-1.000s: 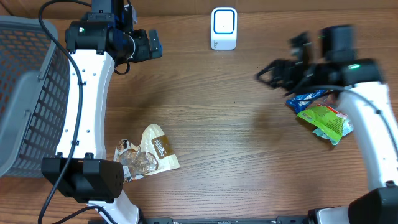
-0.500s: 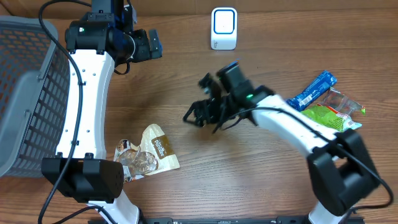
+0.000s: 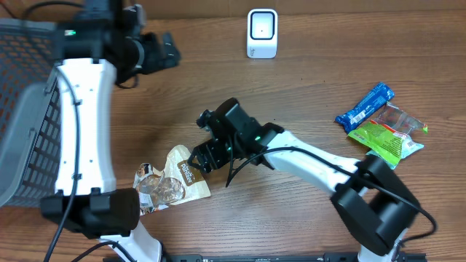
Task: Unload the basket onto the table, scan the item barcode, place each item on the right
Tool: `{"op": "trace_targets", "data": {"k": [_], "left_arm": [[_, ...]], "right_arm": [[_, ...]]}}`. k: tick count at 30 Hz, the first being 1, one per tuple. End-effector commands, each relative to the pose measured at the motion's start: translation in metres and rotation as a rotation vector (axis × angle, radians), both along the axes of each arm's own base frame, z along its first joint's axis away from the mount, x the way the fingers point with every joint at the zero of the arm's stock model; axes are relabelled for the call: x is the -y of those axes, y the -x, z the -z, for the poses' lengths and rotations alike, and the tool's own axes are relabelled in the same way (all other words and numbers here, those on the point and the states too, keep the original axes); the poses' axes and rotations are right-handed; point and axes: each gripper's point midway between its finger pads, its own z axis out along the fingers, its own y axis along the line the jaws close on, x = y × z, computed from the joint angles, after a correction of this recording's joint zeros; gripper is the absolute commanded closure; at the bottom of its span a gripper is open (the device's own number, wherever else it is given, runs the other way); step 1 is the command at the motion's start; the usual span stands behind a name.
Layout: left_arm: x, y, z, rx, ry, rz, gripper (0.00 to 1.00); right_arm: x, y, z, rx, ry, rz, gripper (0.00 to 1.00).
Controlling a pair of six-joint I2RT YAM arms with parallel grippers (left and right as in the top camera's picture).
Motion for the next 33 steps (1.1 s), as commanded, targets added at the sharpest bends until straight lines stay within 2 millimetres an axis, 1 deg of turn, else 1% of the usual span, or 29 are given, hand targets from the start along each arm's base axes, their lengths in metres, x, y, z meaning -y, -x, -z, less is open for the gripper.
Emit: {"op": "trace_targets", "data": {"k": [1, 5, 6, 8, 11, 12, 15, 17, 20, 23, 25, 26, 27, 29, 30, 31, 32, 33], "left_arm": [[-0.036, 0.003, -0.021, 0.027, 0.036, -0.136, 0.0], [-0.066, 0.006, -0.021, 0.019, 0.06, -0.253, 0.0], [-0.074, 0.007, -0.021, 0.017, 0.068, -0.288, 0.01], [-0.084, 0.009, -0.021, 0.016, 0.074, -0.323, 0.0], [-0.089, 0.009, -0.021, 0.016, 0.073, -0.334, 0.0], [-0.089, 0.009, -0.021, 0.016, 0.073, -0.334, 0.0], [-0.088, 0.009, -0.021, 0.017, 0.07, -0.331, 0.0], [-0.088, 0.009, -0.021, 0.017, 0.069, -0.332, 0.0], [-0.088, 0.009, -0.021, 0.017, 0.069, -0.332, 0.0], [-0.088, 0.009, -0.021, 0.017, 0.069, -0.332, 0.0], [-0.088, 0.009, -0.021, 0.017, 0.069, -0.332, 0.0], [-0.088, 0.009, -0.021, 0.017, 0.069, -0.332, 0.0], [-0.087, 0.009, -0.021, 0.017, 0.069, -0.33, 0.0], [-0.088, 0.009, -0.021, 0.017, 0.069, -0.33, 0.0], [-0.088, 0.009, -0.021, 0.017, 0.069, -0.33, 0.0], [-0.088, 0.009, -0.021, 0.017, 0.069, -0.33, 0.0], [-0.088, 0.009, -0.021, 0.017, 0.069, -0.33, 0.0], [-0.088, 0.009, -0.021, 0.017, 0.069, -0.33, 0.0]], "right_arm": [[-0.003, -0.008, 0.023, 0.041, 0.033, -0.004, 0.3], [-0.014, -0.01, 0.029, 0.047, 0.005, 0.004, 0.48], [-0.022, -0.008, 0.03, 0.048, -0.012, 0.005, 0.54], [-0.033, -0.003, 0.032, 0.064, -0.034, -0.015, 0.61], [-0.048, 0.004, 0.036, 0.087, -0.021, -0.039, 0.71], [-0.052, 0.009, 0.036, 0.099, -0.005, -0.065, 0.82], [-0.05, 0.01, 0.037, 0.096, 0.02, -0.059, 0.95], [-0.043, 0.005, 0.03, 0.08, 0.039, -0.044, 0.96], [-0.021, -0.015, 0.01, 0.065, 0.063, 0.013, 0.96], [0.011, -0.04, -0.01, 0.056, 0.077, 0.095, 0.96], [0.036, -0.055, -0.018, 0.035, 0.096, 0.154, 0.96], [0.048, -0.061, -0.019, 0.021, 0.11, 0.184, 0.96], [0.066, -0.068, -0.018, -0.007, 0.135, 0.226, 0.96], [0.094, -0.076, -0.012, -0.068, 0.179, 0.291, 0.96], [0.114, -0.079, -0.006, -0.117, 0.212, 0.334, 0.96], [0.128, -0.08, -0.002, -0.148, 0.235, 0.359, 0.96], [0.14, -0.08, 0.001, -0.178, 0.257, 0.378, 0.96], [0.148, -0.079, 0.003, -0.198, 0.272, 0.391, 0.96]]}}
